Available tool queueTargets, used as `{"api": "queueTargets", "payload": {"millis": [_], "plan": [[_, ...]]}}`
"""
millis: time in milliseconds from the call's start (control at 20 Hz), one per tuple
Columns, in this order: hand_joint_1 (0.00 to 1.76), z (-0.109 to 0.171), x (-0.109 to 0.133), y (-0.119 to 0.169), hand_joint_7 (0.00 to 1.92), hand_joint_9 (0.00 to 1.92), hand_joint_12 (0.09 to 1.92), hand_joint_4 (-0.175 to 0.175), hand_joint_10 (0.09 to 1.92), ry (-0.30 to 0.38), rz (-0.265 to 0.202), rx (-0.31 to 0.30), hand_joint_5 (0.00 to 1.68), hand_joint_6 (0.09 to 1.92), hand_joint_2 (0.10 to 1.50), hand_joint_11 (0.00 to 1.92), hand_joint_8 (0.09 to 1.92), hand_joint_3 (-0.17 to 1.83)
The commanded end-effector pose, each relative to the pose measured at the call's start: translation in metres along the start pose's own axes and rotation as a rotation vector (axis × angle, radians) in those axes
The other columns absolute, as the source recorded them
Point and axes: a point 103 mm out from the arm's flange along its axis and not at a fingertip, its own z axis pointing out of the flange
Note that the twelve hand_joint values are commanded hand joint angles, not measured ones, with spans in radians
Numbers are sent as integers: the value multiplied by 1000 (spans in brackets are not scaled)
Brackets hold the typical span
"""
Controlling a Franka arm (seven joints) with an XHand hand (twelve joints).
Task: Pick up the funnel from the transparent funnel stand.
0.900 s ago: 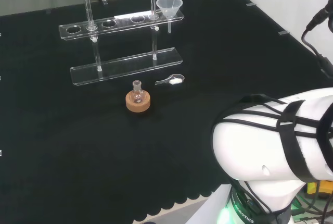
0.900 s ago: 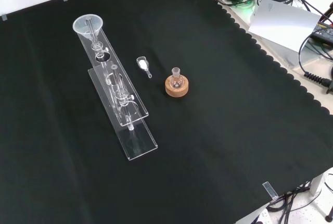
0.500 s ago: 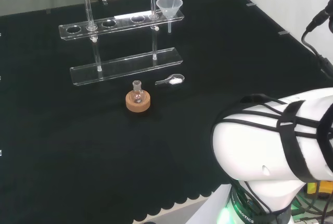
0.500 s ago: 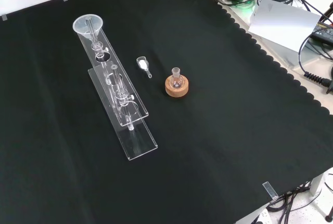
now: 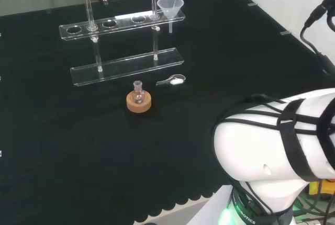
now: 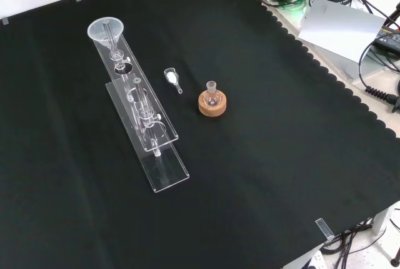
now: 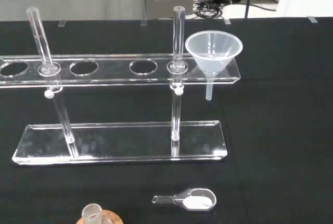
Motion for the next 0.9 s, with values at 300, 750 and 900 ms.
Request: {"api": "queueTargets", "payload": {"millis": [300, 750, 900], "plan": [[69, 15, -29, 26, 215, 360, 1381, -12, 631, 4, 37, 6, 257, 87, 1132, 115, 580, 334], [172, 46, -57, 110, 258, 431, 1376, -27, 628, 38, 21, 47, 315, 87, 1097, 197, 627, 290], [186, 57, -60, 142, 255, 426, 1374, -28, 625, 25, 11, 60, 319, 87, 1090, 199, 629, 285]]}}
